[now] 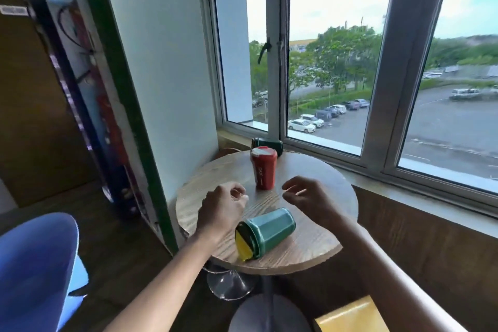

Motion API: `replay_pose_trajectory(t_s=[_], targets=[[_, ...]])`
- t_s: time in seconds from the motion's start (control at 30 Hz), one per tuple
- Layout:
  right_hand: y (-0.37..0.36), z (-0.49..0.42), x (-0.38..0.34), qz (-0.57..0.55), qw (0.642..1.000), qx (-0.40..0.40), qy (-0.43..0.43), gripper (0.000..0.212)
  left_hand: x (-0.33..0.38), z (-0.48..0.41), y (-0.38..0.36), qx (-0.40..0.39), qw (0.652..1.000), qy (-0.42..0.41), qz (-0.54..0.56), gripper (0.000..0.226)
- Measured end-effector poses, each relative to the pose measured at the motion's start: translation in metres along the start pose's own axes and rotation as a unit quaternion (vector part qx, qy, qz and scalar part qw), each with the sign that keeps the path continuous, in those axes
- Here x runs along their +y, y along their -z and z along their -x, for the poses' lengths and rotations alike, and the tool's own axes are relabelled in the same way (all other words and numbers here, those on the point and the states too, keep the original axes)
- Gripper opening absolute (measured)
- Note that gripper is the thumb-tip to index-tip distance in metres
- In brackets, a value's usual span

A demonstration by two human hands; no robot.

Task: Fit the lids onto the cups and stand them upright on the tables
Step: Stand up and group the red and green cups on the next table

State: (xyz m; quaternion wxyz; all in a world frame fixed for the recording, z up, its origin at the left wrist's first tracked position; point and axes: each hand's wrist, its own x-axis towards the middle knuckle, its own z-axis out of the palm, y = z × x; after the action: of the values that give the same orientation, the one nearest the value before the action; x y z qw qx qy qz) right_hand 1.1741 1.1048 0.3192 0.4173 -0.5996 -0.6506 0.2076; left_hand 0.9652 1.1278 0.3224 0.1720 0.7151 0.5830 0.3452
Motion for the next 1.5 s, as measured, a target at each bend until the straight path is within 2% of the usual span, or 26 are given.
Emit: replay_pose_trajectory(t_s=[0.13,0.3,0.57,0.7,0.8,1.0,1.13,1.17,1.3,1.5], targets=[[-0.034,-0.069,0.017,0.001,0.999,0.023,-0.022,0.012,-0.032,-0.076,-0.016,-0.032,0.999,-0.007,0.005,0.018],[-0.057,-0.128,0.016,0.026,0.996,0.051,-0.071,0.014,-0.054,-0.160,-0.027,-0.083,0.996,-0.023,0.021,0.026],[-0.076,-0.158,0.015,0.088,0.978,0.109,-0.156,0.014,-0.095,-0.228,-0.080,-0.182,0.974,-0.072,0.110,0.087],[-0.093,-0.149,-0.006,0.105,0.951,0.166,-0.241,0.013,-0.114,-0.253,-0.106,-0.237,0.950,-0.100,0.174,0.101],[-0.109,-0.135,-0.026,0.129,0.922,0.197,-0.308,0.020,-0.118,-0.267,-0.114,-0.275,0.929,-0.136,0.205,0.108],[-0.134,-0.094,-0.039,0.187,0.851,0.242,-0.427,0.034,-0.111,-0.286,-0.126,-0.331,0.881,-0.180,0.285,0.104],[-0.149,-0.068,-0.049,0.183,0.805,0.263,-0.500,0.056,-0.110,-0.290,-0.138,-0.359,0.859,-0.176,0.321,0.066],[-0.152,-0.062,-0.051,0.173,0.797,0.269,-0.513,0.062,-0.111,-0.291,-0.140,-0.369,0.856,-0.169,0.321,0.063],[-0.165,-0.046,-0.055,0.118,0.780,0.287,-0.543,0.079,-0.113,-0.290,-0.148,-0.360,0.864,-0.150,0.318,0.090],[-0.176,-0.039,-0.051,0.098,0.758,0.304,-0.568,0.079,-0.122,-0.282,-0.137,-0.334,0.868,-0.180,0.321,0.084]])
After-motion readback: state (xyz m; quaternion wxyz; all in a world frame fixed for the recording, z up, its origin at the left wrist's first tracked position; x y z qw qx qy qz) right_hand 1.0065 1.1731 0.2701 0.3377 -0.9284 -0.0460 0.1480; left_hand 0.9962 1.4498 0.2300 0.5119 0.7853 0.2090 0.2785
